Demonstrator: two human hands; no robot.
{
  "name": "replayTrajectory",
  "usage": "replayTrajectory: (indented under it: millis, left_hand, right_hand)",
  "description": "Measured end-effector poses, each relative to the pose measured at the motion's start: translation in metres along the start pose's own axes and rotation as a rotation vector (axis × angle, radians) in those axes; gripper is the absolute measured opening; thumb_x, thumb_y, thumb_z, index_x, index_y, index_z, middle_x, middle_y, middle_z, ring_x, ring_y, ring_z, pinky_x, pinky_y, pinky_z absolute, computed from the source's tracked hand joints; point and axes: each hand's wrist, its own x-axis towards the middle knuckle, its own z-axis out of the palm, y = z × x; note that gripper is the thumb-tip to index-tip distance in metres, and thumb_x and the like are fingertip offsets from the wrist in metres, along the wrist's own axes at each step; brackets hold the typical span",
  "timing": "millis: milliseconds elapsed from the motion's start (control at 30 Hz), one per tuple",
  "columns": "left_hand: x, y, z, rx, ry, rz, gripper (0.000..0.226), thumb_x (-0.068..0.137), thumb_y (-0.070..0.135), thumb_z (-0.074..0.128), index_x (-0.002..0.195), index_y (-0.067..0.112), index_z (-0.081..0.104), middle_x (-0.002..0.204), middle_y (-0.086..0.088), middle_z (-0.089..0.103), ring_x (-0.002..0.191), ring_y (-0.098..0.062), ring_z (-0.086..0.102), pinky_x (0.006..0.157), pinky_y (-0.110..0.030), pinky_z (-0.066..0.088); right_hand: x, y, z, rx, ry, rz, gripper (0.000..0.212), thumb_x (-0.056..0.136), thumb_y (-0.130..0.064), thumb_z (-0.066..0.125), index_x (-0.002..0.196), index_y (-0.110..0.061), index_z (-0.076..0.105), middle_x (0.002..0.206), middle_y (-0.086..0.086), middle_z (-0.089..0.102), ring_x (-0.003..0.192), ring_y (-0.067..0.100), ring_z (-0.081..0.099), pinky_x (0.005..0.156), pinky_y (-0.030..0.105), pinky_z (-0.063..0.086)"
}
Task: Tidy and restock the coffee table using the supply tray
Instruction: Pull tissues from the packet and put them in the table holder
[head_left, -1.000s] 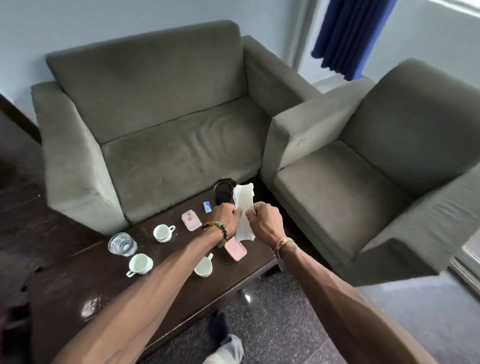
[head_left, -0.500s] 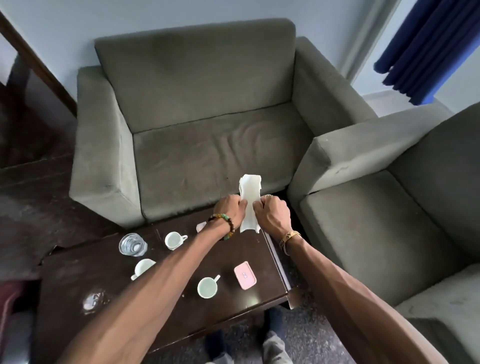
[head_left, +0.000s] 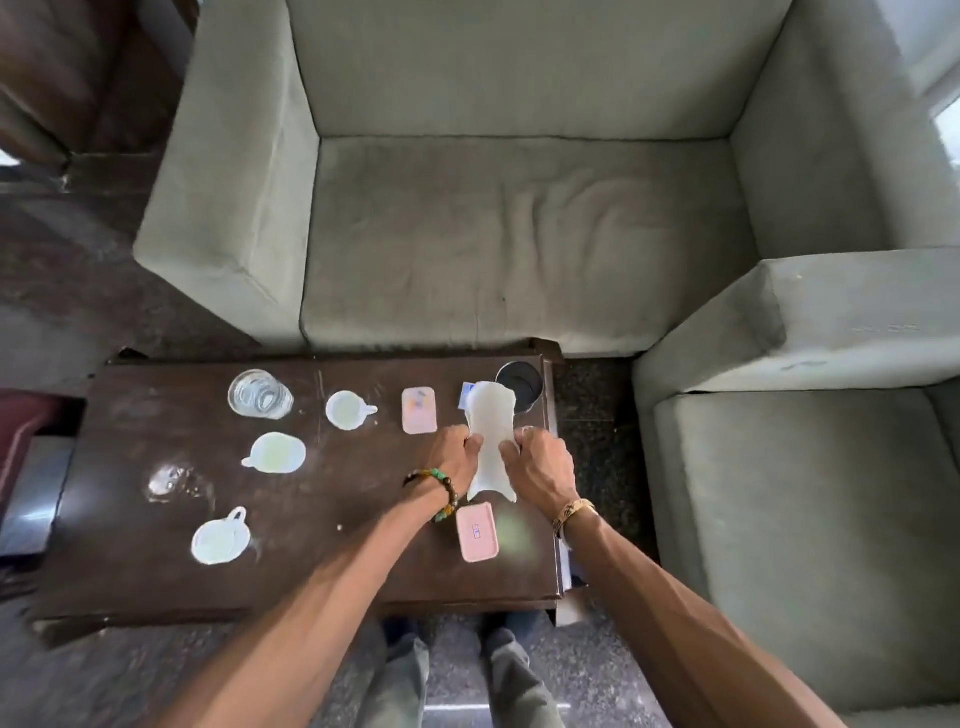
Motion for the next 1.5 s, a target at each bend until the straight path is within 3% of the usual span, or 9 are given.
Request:
replayTrajectory:
  millis: [200, 400, 500, 633, 800, 933, 1100, 1233, 1500]
  left_hand:
    - [0.030, 0.012, -0.002, 0.030, 0.081, 0.022, 0.033, 0.092, 0.032, 0.051, 0.066, 0.012, 0.046, 0.070, -0.013, 0.058, 0.069, -0.034, 0.053, 0.056, -0.034, 0.033]
    - [0.077, 0.014, 0.022, 0.032, 0.017, -0.026, 0.037, 0.088, 0.026, 0.055, 0.057, 0.013, 0.038, 0.059, -0.007, 0.044, 0.060, -0.025, 0.040, 0.048, -0.027, 0.023]
    - [0.102, 0.017, 0.031, 0.017, 0.022, -0.018, 0.031, 0.086, 0.026, 0.058, 0.060, 0.012, 0.048, 0.063, -0.008, 0.053, 0.061, -0.025, 0.047, 0.050, -0.025, 0.029]
    - [0.131, 0.026, 0.032, -0.039, 0.144, 0.090, 0.029, 0.083, 0.027, 0.061, 0.065, 0.004, 0.057, 0.066, -0.014, 0.062, 0.062, -0.027, 0.052, 0.052, -0.031, 0.038]
    - [0.148, 0.033, 0.031, -0.058, 0.271, 0.240, 0.034, 0.082, 0.030, 0.061, 0.059, 0.008, 0.050, 0.061, -0.013, 0.059, 0.059, -0.029, 0.052, 0.048, -0.032, 0.031]
    - [0.151, 0.033, 0.037, -0.060, 0.297, 0.272, 0.034, 0.085, 0.031, 0.062, 0.062, 0.013, 0.046, 0.067, -0.004, 0.053, 0.062, -0.023, 0.046, 0.051, -0.030, 0.024]
    - [0.167, 0.018, 0.058, 0.009, 0.297, 0.213, 0.025, 0.086, 0.028, 0.061, 0.074, 0.006, 0.057, 0.085, -0.010, 0.063, 0.073, -0.023, 0.051, 0.061, -0.028, 0.033]
    - [0.176, 0.007, 0.068, 0.096, 0.280, 0.187, 0.024, 0.086, 0.031, 0.061, 0.086, 0.007, 0.064, 0.092, -0.011, 0.067, 0.084, -0.030, 0.061, 0.066, -0.033, 0.047]
    - [0.174, 0.007, 0.060, 0.019, 0.301, 0.199, 0.027, 0.084, 0.039, 0.060, 0.086, 0.013, 0.067, 0.081, -0.005, 0.069, 0.076, -0.026, 0.062, 0.060, -0.032, 0.046]
  right_hand:
    - [0.033, 0.006, -0.008, 0.011, 0.061, 0.000, 0.043, 0.093, -0.021, 0.053, 0.055, -0.014, 0.036, 0.054, -0.002, 0.045, 0.050, 0.014, 0.040, 0.047, 0.029, 0.024]
    - [0.073, 0.028, 0.009, 0.023, 0.055, 0.057, 0.045, 0.095, -0.020, 0.054, 0.054, -0.017, 0.036, 0.056, -0.001, 0.047, 0.063, 0.029, 0.048, 0.062, 0.031, 0.033]
    - [0.097, 0.032, 0.014, 0.047, 0.095, 0.044, 0.042, 0.095, -0.021, 0.054, 0.056, -0.018, 0.039, 0.067, 0.010, 0.061, 0.068, 0.033, 0.056, 0.063, 0.032, 0.039]
    - [0.125, 0.029, 0.009, 0.111, 0.251, -0.001, 0.044, 0.093, -0.020, 0.054, 0.054, -0.022, 0.034, 0.057, -0.001, 0.046, 0.062, 0.027, 0.050, 0.060, 0.030, 0.033]
    - [0.144, 0.036, 0.003, 0.200, 0.378, -0.025, 0.045, 0.095, -0.023, 0.054, 0.054, -0.020, 0.034, 0.053, -0.006, 0.040, 0.050, 0.015, 0.038, 0.052, 0.030, 0.027]
    - [0.149, 0.038, 0.005, 0.226, 0.426, -0.045, 0.047, 0.096, -0.023, 0.054, 0.055, -0.020, 0.029, 0.052, -0.007, 0.036, 0.046, 0.012, 0.032, 0.044, 0.017, 0.027]
    - [0.160, 0.051, 0.025, 0.192, 0.348, 0.042, 0.032, 0.095, -0.028, 0.056, 0.067, -0.016, 0.046, 0.069, 0.001, 0.057, 0.062, 0.021, 0.050, 0.059, 0.029, 0.036]
    - [0.166, 0.060, 0.039, 0.116, 0.328, 0.093, 0.026, 0.095, -0.032, 0.058, 0.081, -0.012, 0.050, 0.079, 0.004, 0.056, 0.072, 0.023, 0.051, 0.066, 0.031, 0.037]
    - [0.167, 0.052, 0.034, 0.173, 0.364, 0.065, 0.027, 0.090, -0.034, 0.061, 0.073, -0.015, 0.052, 0.065, -0.007, 0.051, 0.058, 0.011, 0.048, 0.049, 0.021, 0.030]
